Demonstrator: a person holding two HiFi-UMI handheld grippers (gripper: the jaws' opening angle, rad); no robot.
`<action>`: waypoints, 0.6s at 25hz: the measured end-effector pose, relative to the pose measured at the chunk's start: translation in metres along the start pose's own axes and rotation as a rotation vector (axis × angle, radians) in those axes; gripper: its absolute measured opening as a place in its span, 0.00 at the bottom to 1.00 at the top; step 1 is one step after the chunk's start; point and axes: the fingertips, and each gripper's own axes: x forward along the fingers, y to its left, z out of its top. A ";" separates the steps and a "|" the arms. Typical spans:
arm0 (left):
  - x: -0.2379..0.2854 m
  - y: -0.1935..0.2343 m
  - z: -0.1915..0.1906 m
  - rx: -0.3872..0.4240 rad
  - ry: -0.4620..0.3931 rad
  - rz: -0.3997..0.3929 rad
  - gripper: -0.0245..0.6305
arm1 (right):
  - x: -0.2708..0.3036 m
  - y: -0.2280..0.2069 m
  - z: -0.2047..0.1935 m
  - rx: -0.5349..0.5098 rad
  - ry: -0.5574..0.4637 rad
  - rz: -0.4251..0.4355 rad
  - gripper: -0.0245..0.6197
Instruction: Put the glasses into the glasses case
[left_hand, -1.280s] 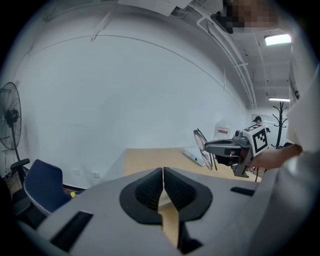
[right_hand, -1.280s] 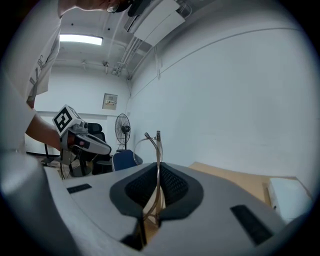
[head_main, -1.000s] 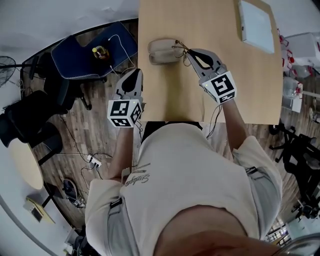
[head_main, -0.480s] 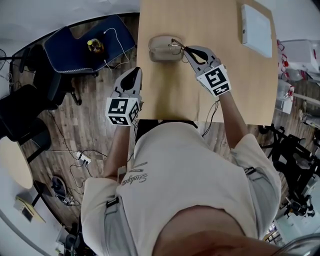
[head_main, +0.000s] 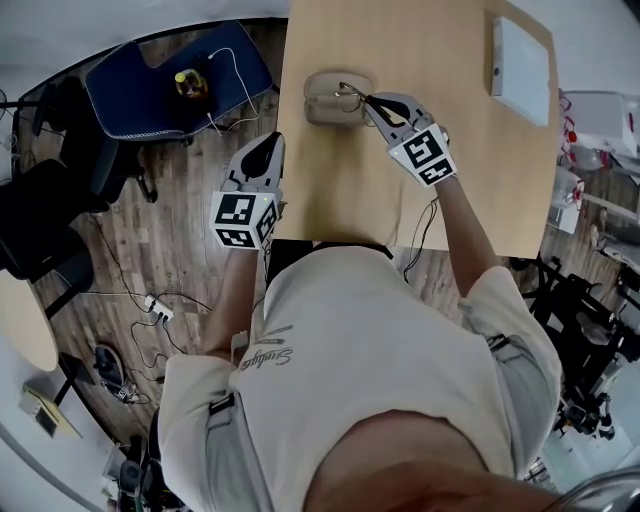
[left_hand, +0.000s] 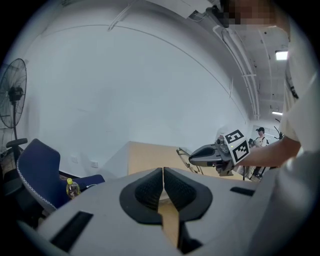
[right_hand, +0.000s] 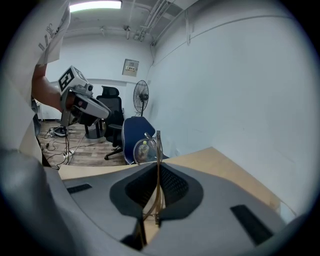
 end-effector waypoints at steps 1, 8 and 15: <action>0.000 0.002 -0.001 -0.001 0.002 0.003 0.06 | 0.004 0.000 -0.001 -0.009 0.006 0.006 0.05; 0.004 0.010 -0.007 -0.011 0.012 0.012 0.06 | 0.029 0.004 -0.020 -0.118 0.109 0.065 0.05; 0.007 0.016 -0.013 -0.026 0.023 0.022 0.06 | 0.054 0.012 -0.033 -0.192 0.157 0.141 0.05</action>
